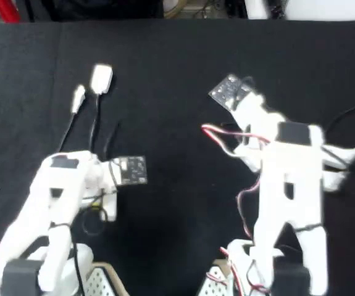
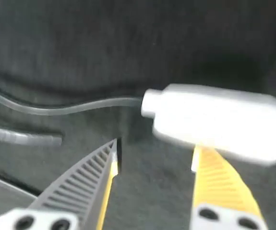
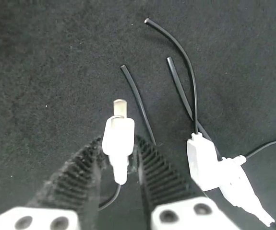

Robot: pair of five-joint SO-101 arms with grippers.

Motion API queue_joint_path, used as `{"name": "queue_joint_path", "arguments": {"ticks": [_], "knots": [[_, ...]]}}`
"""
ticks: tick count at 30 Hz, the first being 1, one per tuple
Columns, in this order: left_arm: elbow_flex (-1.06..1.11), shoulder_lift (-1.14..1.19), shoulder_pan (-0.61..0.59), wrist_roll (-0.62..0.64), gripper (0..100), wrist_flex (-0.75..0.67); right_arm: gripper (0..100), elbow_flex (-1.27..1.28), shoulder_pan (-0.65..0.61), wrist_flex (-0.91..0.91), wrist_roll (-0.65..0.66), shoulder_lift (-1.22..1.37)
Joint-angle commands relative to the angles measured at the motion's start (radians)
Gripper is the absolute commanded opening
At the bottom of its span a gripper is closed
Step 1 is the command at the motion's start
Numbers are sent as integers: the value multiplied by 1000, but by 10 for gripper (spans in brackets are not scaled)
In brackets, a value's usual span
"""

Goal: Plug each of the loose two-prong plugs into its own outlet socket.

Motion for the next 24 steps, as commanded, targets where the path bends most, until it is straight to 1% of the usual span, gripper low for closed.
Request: {"name": "queue_joint_path", "arguments": {"ticks": [1, 5, 7, 11, 14, 16, 17, 20, 22, 24], "knots": [[-38, -5, -48, -356, 229, 51, 11, -39, 2, -14, 5, 2], [-128, -20, -42, -347, 159, 247, 11, -38, 0, -23, 5, 2], [-145, -52, 1, -318, 148, 356, 11, -38, 0, -31, 5, 4], [-148, -190, 156, -153, 110, 516, 11, -38, 0, -34, 5, 4], [-136, -358, 331, 55, 102, 585, 11, -38, 0, -35, 5, 4], [-101, -476, 456, 204, 102, 583, 11, -36, 0, -35, 5, 4], [-76, -534, 513, 272, 102, 557, 11, -36, 0, -35, 5, 4], [35, -692, 644, 470, 100, 425, 11, -36, 2, -34, 3, 4], [93, -772, 682, 554, 102, 351, 11, -36, 5, -34, 2, 4], [108, -841, 687, 566, 102, 333, 11, -36, 5, -34, 3, 4]]}}
